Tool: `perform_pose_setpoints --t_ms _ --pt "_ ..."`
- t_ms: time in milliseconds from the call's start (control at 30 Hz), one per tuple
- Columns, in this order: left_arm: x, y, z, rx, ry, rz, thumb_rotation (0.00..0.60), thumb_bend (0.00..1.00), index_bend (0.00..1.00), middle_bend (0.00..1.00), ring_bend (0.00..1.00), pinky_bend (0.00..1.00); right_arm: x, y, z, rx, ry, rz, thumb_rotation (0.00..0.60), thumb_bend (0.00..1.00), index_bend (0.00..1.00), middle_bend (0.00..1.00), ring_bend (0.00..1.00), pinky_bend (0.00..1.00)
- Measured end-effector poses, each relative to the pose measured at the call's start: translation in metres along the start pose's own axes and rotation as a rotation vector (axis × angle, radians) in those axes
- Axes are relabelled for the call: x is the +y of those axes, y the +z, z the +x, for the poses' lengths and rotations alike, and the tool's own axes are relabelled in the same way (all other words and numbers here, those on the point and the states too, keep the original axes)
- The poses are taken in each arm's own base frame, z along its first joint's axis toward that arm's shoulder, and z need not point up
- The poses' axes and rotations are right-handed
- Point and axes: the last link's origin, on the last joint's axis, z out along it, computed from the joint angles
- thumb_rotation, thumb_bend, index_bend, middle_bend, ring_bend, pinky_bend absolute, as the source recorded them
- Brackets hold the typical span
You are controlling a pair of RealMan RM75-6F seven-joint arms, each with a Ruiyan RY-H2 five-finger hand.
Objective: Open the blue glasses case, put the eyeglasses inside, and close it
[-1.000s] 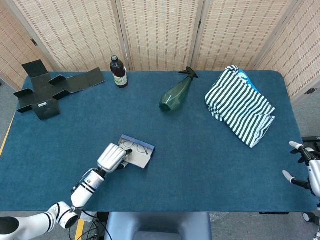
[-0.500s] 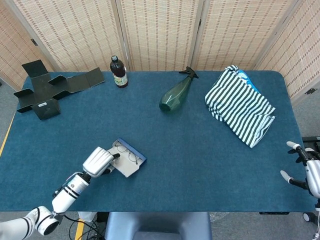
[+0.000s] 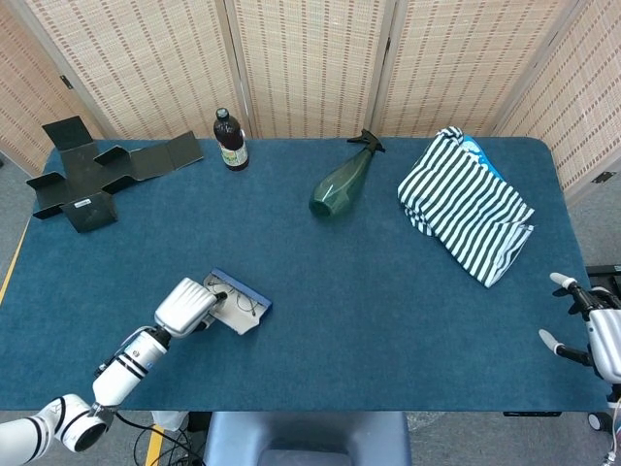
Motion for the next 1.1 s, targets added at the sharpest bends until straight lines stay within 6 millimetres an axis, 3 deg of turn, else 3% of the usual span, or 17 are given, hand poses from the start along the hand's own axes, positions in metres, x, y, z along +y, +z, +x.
perform_pose_setpoints --t_ms 700,1100 --pt "0.004 0.065 0.013 -0.03 0.159 0.027 0.6 0.49 0.53 0.92 0.97 1.0 0.006 -0.004 -0.003 -0.011 -0.003 -0.025 0.6 0.19 0.18 0.35 0.5 0.28" --pt "0.005 0.09 0.007 -0.021 0.207 0.094 0.6 0.48 0.21 0.92 0.97 1.0 0.007 -0.005 -0.001 -0.009 -0.005 -0.031 0.6 0.19 0.18 0.35 0.51 0.28"
